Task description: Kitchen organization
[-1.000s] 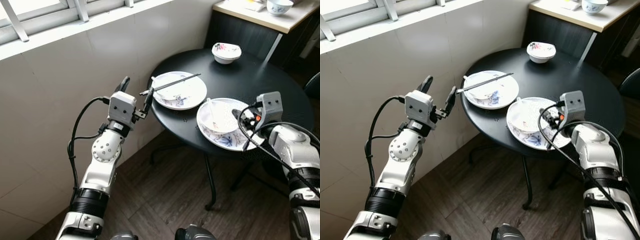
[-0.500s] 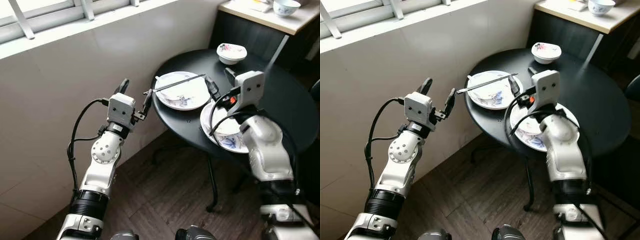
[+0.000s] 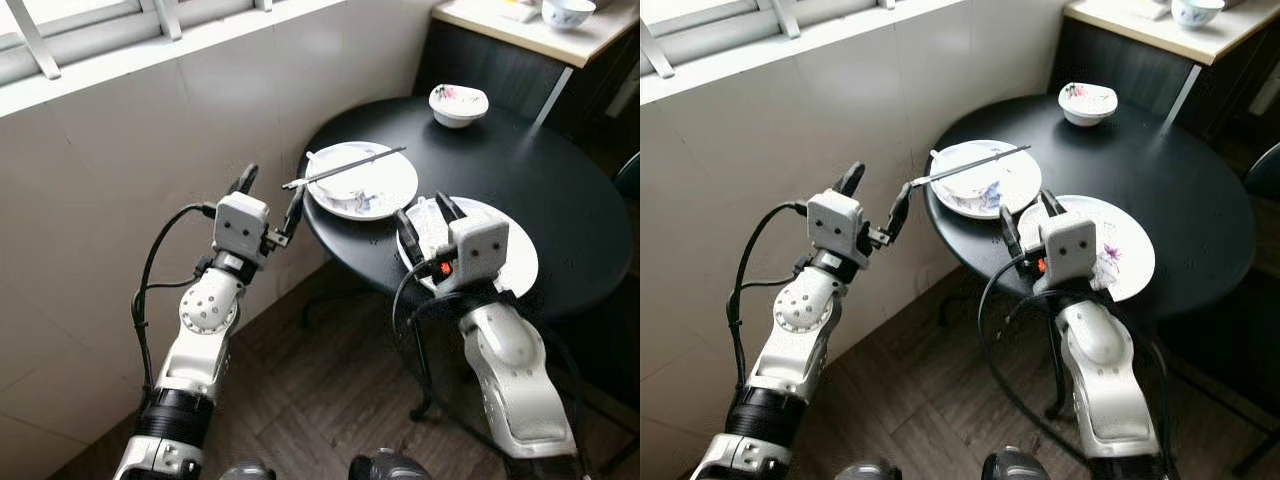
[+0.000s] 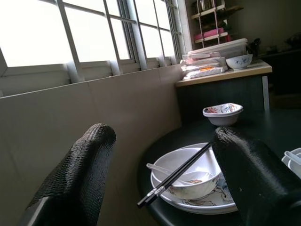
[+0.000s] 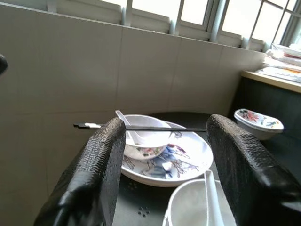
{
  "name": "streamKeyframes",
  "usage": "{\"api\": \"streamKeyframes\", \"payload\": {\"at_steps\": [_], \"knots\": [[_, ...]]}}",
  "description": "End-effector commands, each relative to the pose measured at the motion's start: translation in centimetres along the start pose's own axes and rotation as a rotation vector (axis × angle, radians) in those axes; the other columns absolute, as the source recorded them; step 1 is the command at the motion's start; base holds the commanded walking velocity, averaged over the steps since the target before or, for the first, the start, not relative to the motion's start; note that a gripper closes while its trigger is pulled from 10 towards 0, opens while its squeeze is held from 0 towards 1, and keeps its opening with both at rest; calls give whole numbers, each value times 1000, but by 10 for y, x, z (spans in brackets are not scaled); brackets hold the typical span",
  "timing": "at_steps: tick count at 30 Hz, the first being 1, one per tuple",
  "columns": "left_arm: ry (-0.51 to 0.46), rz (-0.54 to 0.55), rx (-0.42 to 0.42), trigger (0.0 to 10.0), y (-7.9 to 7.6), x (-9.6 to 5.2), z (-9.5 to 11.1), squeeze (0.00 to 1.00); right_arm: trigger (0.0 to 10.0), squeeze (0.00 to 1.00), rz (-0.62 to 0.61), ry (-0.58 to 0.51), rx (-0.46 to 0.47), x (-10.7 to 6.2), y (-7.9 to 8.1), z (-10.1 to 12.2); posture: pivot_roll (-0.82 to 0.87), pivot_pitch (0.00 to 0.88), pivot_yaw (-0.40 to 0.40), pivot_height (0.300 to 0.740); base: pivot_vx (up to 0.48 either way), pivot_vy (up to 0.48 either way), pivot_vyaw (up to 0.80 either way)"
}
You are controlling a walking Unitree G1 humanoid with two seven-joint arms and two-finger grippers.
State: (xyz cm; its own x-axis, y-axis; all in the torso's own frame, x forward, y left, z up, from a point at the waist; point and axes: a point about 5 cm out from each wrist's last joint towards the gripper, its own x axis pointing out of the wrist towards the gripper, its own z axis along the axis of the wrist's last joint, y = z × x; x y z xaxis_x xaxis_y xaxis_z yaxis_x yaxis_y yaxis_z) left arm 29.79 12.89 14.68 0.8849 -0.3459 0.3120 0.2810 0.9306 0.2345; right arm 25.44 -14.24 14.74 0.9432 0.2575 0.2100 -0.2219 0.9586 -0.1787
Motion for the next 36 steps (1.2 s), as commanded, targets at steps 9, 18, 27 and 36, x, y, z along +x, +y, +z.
{"api": "streamKeyframes", "payload": {"at_steps": [9, 18, 27, 36], "knots": [[-37, -15, -37, 10000, -1, 4, 7, 0, 10000, 0, -22, -54, -54, 8, 2, 12, 47, 0, -25, 740, 139, 0, 0], [-40, -13, -47, 10000, -2, 3, 6, 0, 10000, 0, -32, -63, -71, 10, 1, 12, 48, 0, -32, 740, 355, 0, 0], [-44, -13, -51, 10000, -3, 4, 7, 0, 10000, 0, -42, -82, -85, 14, -1, 15, 47, 0, -31, 740, 292, 0, 0], [-47, -9, -46, 10000, -3, 4, 7, 0, 10000, 0, -50, -88, -96, 17, -3, 16, 46, 0, -35, 740, 0, 0, 0]]}}
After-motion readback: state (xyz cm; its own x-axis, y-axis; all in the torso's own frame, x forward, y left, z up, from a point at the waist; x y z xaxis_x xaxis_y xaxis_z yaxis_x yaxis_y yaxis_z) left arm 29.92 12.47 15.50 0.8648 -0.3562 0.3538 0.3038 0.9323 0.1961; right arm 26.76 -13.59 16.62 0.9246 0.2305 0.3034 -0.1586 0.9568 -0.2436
